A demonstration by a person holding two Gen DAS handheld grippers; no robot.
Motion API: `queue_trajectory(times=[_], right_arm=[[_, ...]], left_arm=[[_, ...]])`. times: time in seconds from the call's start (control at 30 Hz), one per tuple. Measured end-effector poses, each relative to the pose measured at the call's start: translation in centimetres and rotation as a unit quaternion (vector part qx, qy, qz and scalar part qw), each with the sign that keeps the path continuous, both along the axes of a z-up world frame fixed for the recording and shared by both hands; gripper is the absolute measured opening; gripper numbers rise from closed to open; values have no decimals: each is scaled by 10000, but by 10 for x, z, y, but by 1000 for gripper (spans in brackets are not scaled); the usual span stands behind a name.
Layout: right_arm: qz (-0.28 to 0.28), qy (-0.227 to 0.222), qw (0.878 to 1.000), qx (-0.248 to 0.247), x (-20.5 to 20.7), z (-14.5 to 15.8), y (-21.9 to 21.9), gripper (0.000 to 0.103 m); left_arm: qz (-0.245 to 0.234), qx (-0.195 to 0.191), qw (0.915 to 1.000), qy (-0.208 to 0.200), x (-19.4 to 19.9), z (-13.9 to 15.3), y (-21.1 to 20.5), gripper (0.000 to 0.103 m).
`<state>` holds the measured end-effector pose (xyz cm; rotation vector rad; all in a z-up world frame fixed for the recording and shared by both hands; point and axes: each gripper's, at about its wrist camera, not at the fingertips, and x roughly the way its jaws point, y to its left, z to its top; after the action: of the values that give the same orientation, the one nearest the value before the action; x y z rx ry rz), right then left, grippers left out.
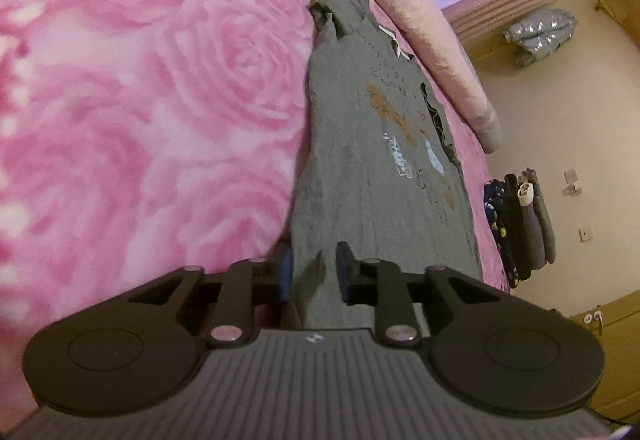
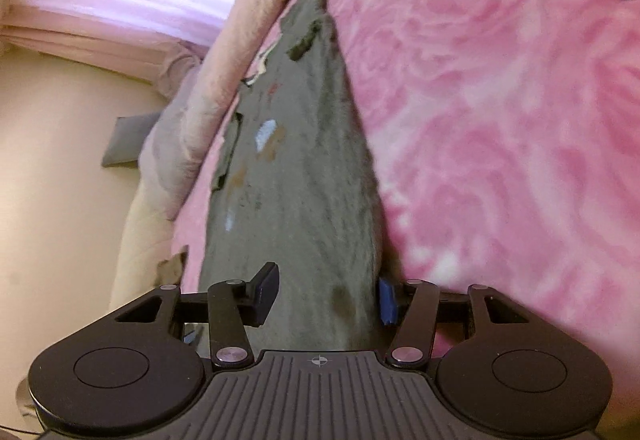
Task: Fold clothes
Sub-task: 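Grasp the grey-green t-shirt hem with both grippers, then lift the hem with both grippers and fold it over toward the collar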
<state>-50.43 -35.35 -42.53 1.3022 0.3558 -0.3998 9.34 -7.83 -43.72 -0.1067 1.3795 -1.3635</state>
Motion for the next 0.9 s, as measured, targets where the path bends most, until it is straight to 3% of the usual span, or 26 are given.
queue_trajectory(times=[0.13, 0.2, 0.37, 0.47, 0.5, 0.63, 0.9], right_arm=[[173, 45, 9998, 0, 4, -1, -2, 50], [233, 144, 9996, 76, 0, -2, -1, 34], [323, 165, 9992, 182, -5, -5, 0, 30], [304, 448, 9983, 215, -1, -3, -2, 6], [269, 525, 9980, 211, -2, -2, -1, 4], [119, 614, 9980, 48, -9, 10, 8, 3], [-43, 464, 9984, -313, -31, 49, 42, 3]], left_arm=[[-104, 81, 9998, 113, -2, -4, 3, 7], [-126, 62, 9996, 262, -3, -8, 13, 6], [-8, 55, 9991, 424, -4, -12, 21, 5], [-17, 103, 9995, 283, -7, -6, 19, 2], [-22, 115, 9997, 221, -9, -3, 20, 2], [3, 86, 9999, -64, -16, 13, 27, 0], [130, -260, 9994, -189, -33, 48, 75, 0]])
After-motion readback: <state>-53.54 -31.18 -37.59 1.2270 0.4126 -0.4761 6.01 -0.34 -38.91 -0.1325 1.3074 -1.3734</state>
